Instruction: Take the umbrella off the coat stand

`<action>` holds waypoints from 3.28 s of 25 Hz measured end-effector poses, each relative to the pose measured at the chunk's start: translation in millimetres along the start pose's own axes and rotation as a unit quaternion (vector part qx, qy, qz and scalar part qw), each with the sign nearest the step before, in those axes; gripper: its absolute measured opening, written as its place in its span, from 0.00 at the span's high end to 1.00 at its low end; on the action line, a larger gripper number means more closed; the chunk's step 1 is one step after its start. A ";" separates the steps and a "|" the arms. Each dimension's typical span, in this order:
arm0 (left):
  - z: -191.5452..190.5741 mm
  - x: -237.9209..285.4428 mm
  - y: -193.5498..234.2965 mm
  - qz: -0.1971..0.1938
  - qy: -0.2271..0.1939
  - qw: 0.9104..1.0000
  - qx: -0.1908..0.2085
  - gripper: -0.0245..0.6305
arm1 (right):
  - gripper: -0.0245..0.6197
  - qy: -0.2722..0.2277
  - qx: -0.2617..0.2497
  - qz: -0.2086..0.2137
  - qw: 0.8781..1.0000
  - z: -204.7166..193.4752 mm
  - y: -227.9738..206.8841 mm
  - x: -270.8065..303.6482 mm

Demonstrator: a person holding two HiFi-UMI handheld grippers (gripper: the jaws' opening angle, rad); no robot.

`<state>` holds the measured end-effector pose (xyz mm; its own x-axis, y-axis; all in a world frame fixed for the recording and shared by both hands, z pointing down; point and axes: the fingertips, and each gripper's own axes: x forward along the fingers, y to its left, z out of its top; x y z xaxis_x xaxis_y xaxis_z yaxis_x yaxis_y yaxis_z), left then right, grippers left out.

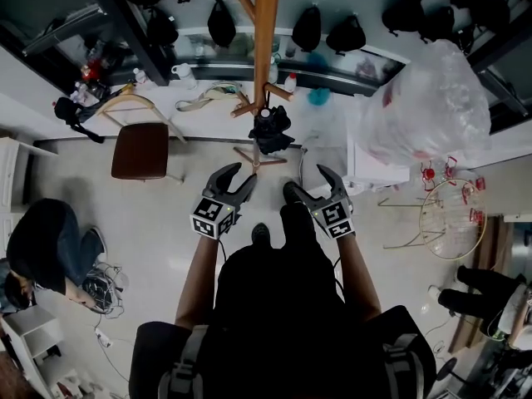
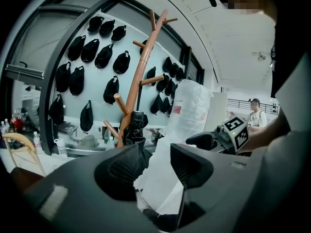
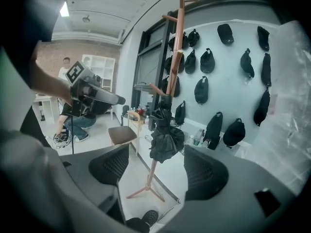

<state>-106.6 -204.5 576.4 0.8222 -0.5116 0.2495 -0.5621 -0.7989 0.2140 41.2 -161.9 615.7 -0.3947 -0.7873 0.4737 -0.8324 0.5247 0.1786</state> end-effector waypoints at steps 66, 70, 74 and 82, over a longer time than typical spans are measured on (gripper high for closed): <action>-45.1 179.3 93.3 0.181 0.003 0.978 -0.098 0.24 | 0.40 0.041 -0.035 0.082 0.995 -33.0 -80.2 50.3; -45.0 182.4 93.8 0.177 0.007 0.979 -0.103 0.26 | 0.40 0.042 -0.036 0.083 0.995 -34.2 -82.3 54.1; -43.7 183.3 91.5 0.180 0.009 0.978 -0.102 0.32 | 0.40 0.040 -0.037 0.087 0.995 -32.5 -84.9 60.1; -47.9 169.4 88.5 0.181 0.018 0.980 -0.082 0.52 | 0.40 0.031 -0.038 0.092 0.995 -21.9 -78.9 72.2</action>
<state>-21.4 -346.8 682.9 0.5635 -0.7388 0.3696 -0.8261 -0.5036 0.2527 86.9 -253.1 654.7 -0.5115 -0.6553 0.5558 -0.7156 0.6829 0.1466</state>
